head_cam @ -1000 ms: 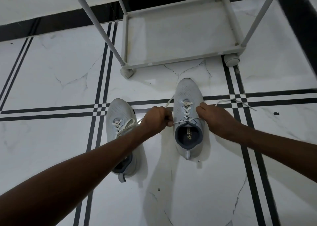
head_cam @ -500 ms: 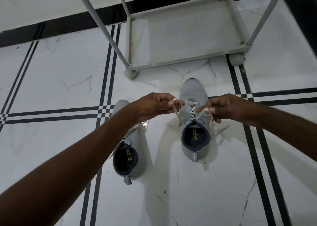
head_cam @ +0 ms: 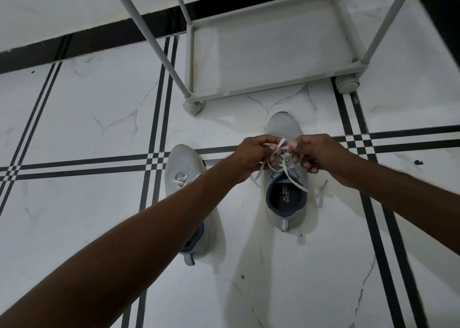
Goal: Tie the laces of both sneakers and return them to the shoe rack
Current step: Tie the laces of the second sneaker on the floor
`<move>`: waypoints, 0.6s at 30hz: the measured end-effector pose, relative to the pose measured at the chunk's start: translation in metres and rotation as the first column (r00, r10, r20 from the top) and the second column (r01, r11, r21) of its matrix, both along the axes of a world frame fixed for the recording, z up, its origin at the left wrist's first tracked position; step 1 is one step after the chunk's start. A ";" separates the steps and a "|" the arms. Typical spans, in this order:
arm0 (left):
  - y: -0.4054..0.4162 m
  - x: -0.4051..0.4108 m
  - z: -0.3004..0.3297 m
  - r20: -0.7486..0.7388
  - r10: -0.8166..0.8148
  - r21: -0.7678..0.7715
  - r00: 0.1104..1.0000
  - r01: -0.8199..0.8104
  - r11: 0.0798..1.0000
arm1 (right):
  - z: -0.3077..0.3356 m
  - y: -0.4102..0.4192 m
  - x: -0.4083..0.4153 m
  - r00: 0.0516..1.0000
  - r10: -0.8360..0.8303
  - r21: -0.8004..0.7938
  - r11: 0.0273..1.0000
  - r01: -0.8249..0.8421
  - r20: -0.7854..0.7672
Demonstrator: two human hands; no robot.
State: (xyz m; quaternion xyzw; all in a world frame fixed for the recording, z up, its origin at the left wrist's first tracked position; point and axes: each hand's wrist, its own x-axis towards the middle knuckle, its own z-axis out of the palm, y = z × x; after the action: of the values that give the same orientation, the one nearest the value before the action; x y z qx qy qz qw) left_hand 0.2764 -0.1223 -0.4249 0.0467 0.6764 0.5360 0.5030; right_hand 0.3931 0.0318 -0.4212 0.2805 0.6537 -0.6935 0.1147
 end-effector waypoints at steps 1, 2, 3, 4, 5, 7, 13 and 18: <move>0.000 0.000 0.002 -0.008 -0.002 0.012 1.000 0.002 1.000 | 0.002 0.000 0.001 1.000 0.021 0.084 0.996 -0.020 -0.009; -0.001 0.000 0.004 -0.017 -0.003 0.019 1.000 0.003 1.000 | 0.002 0.001 0.002 0.999 0.032 0.154 0.988 -0.029 -0.019; -0.001 -0.001 0.004 -0.026 -0.004 0.021 1.000 0.005 1.000 | 0.003 0.001 0.002 0.999 0.047 0.221 0.974 -0.040 -0.026; -0.001 -0.002 0.005 -0.033 -0.008 0.023 0.999 0.009 1.000 | 0.003 0.002 0.003 0.997 0.067 0.289 0.956 -0.054 -0.036; -0.001 -0.002 0.005 -0.035 -0.012 0.027 0.999 0.013 1.000 | 0.004 0.002 0.003 0.995 0.094 0.366 0.928 -0.070 -0.046; -0.003 -0.003 0.004 -0.032 -0.025 0.040 0.999 0.026 0.999 | 0.010 0.006 0.002 0.987 0.150 0.532 0.841 -0.095 -0.060; -0.009 -0.004 0.000 -0.052 -0.057 0.062 0.997 0.060 0.996 | 0.037 0.037 0.008 0.977 0.208 0.612 0.779 -0.138 -0.044; -0.005 -0.003 0.002 -0.109 -0.064 0.045 0.992 0.069 0.997 | -0.001 0.009 0.007 0.883 0.453 0.736 0.554 -0.389 0.125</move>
State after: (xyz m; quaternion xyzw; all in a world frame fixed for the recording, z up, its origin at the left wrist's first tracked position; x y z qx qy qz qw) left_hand 0.2734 -0.1272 -0.4227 0.1104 0.6872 0.5321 0.4821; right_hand 0.4002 0.0404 -0.4220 0.1100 0.9296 -0.3282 0.1266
